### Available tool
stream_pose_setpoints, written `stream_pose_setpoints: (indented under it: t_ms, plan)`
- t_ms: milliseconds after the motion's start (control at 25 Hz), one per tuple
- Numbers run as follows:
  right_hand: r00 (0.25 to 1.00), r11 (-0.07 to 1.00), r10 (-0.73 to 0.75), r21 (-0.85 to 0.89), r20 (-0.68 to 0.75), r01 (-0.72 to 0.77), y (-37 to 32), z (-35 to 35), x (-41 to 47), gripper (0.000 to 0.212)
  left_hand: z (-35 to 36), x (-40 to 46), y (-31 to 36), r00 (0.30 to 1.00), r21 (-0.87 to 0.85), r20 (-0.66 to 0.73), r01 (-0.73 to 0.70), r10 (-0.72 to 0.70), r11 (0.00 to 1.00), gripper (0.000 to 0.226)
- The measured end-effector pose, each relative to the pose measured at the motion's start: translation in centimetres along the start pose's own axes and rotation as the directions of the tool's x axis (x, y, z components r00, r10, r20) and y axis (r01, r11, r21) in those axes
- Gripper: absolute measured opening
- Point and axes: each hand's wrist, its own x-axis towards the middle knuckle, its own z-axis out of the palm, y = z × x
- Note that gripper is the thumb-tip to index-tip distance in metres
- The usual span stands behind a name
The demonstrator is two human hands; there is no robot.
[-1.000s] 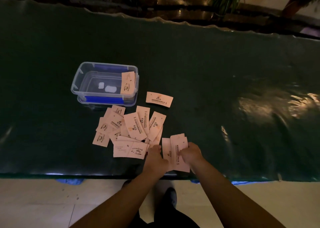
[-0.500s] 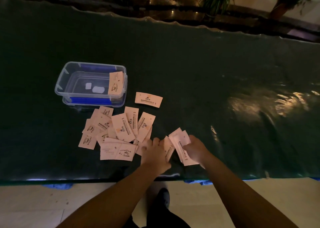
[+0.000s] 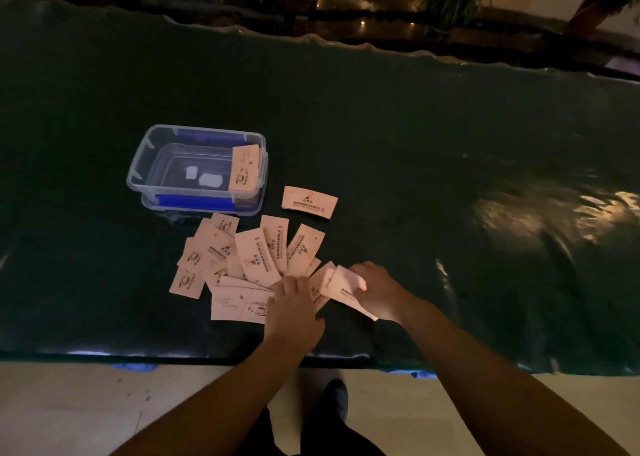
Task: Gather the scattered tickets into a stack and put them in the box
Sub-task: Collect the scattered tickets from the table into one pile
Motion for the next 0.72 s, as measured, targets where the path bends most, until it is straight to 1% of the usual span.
stream_pose_setpoints:
  t_ms: [40,120,200,280,320,400,480,560,640,720]
  plan:
    - [0.996,0.993,-0.077,-0.082,0.035,0.08,-0.8,0.0,0.6,0.053,0.6,-0.2,-0.5,1.0,-0.016,0.007,0.029,-0.029,0.999,0.082]
    - [0.975,0.963,-0.179,-0.182,0.131,0.201,-2.4,-0.3,1.1,0.065,1.3,-0.6,-1.0,0.999,-0.064,-0.013,0.028,-0.029,0.998,0.078]
    - [0.948,0.927,-0.218,-0.256,0.23,0.275,-3.6,-0.5,1.7,0.074,1.6,-0.8,-1.3,0.999,-0.099,-0.05,-0.001,-0.004,0.995,0.067]
    - [0.933,0.895,-0.211,-0.326,0.292,0.305,-4.3,-0.4,2.2,0.077,1.7,-1.1,-1.3,0.997,-0.174,-0.083,-0.011,-0.004,0.985,0.054]
    - [0.931,0.877,-0.211,-0.362,0.299,0.315,-4.4,-0.3,2.4,0.077,1.6,-1.2,-1.3,0.995,-0.234,-0.094,-0.008,-0.014,0.972,0.049]
    - [0.931,0.844,-0.224,-0.421,0.287,0.333,-4.6,-0.1,2.5,0.078,1.7,-1.3,-1.1,0.994,-0.351,-0.104,-0.017,-0.02,0.936,0.045]
    - [0.935,0.817,-0.232,-0.467,0.269,0.337,-4.6,-0.1,2.3,0.083,1.7,-1.3,-0.8,0.995,-0.415,-0.103,-0.035,-0.009,0.909,0.046]
    - [0.943,0.803,-0.207,-0.505,0.26,0.315,-4.4,-0.1,2.1,0.086,1.5,-1.2,-0.7,0.996,-0.445,-0.089,-0.044,0.005,0.895,0.046]
    - [0.955,0.834,-0.163,-0.481,0.25,0.268,-3.6,0.1,1.7,0.078,1.0,-1.1,-0.7,0.996,-0.42,-0.073,-0.07,0.043,0.905,0.046]
    - [0.966,0.911,-0.122,-0.36,0.226,0.199,-2.2,0.3,1.2,0.065,-0.2,-0.7,-0.8,0.993,-0.376,-0.084,-0.104,0.078,0.921,0.046]
